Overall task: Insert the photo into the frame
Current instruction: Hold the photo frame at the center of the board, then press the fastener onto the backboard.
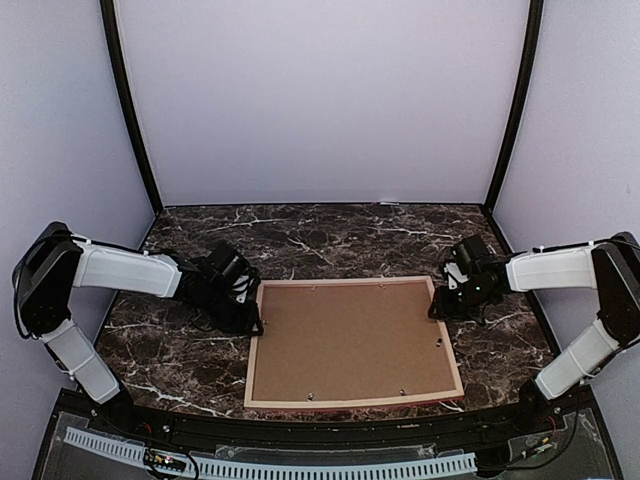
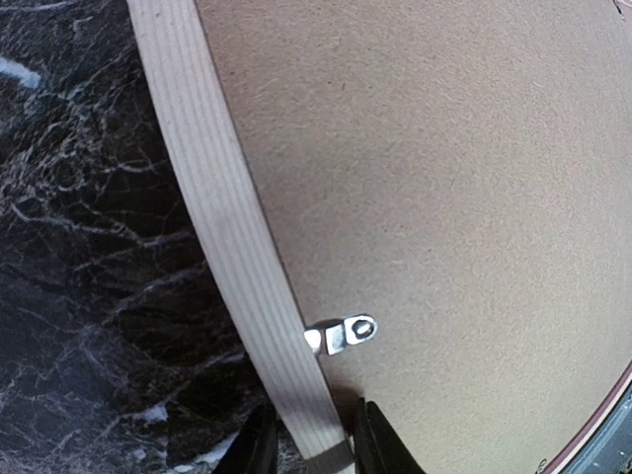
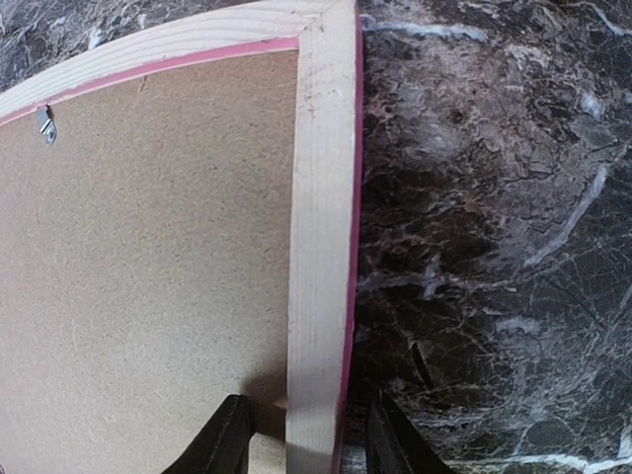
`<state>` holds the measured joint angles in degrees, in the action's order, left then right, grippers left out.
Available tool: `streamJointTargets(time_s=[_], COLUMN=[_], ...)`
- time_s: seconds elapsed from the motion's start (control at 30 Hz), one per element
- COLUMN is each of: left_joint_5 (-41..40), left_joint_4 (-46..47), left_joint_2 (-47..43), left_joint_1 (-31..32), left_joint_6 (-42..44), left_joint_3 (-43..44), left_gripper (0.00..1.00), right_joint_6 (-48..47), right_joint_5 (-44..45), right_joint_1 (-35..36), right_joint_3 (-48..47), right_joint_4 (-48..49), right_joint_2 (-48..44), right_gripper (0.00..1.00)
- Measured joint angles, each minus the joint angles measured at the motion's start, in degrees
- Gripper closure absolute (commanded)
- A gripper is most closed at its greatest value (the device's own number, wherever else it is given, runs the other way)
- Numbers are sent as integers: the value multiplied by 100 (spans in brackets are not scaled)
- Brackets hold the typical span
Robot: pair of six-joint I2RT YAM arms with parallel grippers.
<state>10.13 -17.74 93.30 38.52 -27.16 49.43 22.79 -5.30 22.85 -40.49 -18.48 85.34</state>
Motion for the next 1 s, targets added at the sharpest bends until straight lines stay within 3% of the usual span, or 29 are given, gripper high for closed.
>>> streamJointTargets(time_s=[0.23,0.43,0.8,1.0], left_joint_5=[2,-15,-133,-181], left_joint_4=[280,402,632,634], left_joint_2=[-90,-142,-238,-238], left_joint_1=[0,31,120,131], left_joint_6=[-496,-846,-1233,-1276], left_joint_3=[-195,-284,-448,-448], left_gripper=[77,77,77,77], right_joint_6=[22,85,365,669], right_joint_5=[42,39,-94,-155], right_joint_1=[0,2,42,243], right_joint_3=[2,131,673,1012], right_joint_4=[-17,-90,-125,-175], right_joint_2=[-13,-291,-981,-1331], right_gripper=[38,30,27,31])
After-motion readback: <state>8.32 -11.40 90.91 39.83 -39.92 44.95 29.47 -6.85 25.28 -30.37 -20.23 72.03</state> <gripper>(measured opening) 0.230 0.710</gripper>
